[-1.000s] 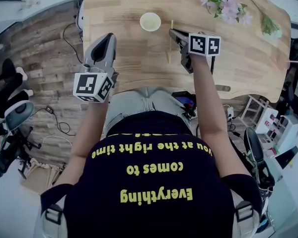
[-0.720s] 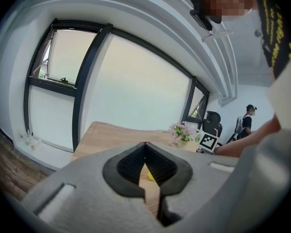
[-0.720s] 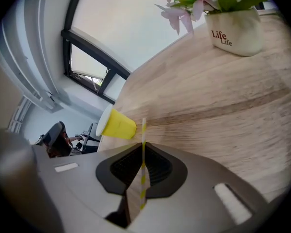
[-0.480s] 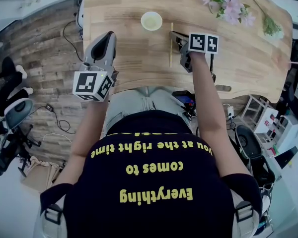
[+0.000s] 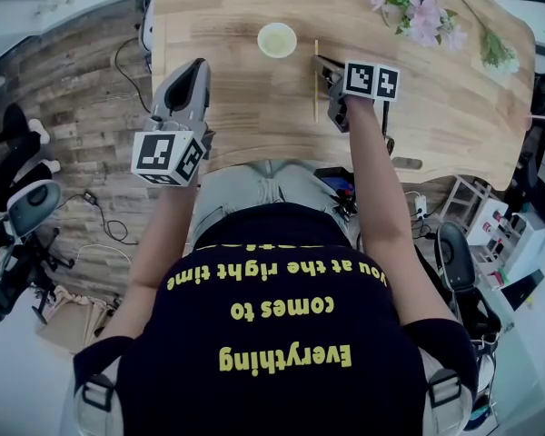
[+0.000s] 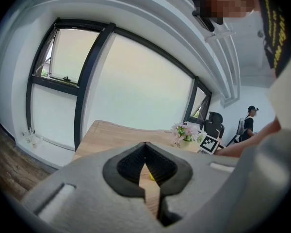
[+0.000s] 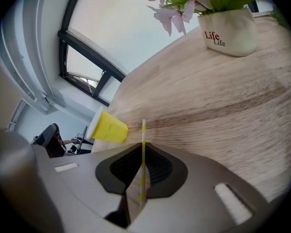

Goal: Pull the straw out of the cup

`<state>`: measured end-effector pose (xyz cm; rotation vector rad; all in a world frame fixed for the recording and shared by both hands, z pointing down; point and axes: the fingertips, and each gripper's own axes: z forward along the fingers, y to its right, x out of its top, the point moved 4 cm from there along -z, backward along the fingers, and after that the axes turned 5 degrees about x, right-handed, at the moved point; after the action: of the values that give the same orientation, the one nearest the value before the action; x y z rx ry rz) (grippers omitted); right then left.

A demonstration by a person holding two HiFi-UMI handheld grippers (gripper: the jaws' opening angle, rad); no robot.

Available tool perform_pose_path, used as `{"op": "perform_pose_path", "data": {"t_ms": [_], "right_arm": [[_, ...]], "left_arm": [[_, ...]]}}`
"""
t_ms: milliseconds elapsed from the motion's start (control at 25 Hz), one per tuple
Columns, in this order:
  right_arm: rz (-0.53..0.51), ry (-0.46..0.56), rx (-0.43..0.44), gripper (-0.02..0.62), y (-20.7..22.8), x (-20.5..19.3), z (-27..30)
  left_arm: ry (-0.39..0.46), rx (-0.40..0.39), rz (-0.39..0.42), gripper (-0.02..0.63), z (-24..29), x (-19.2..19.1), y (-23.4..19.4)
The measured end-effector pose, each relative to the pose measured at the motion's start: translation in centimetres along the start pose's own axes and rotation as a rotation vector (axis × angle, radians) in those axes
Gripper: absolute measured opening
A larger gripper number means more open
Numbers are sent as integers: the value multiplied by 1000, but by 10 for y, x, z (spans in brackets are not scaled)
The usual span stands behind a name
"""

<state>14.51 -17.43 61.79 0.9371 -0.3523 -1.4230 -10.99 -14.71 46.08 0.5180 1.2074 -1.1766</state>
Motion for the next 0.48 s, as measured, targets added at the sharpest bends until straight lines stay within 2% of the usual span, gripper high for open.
{"op": "perform_pose_path", "data": {"t_ms": [480], "right_arm": [[-15, 47, -50, 32, 5, 4, -1]], "left_arm": [[0, 15, -6, 2, -5, -2, -3]]}}
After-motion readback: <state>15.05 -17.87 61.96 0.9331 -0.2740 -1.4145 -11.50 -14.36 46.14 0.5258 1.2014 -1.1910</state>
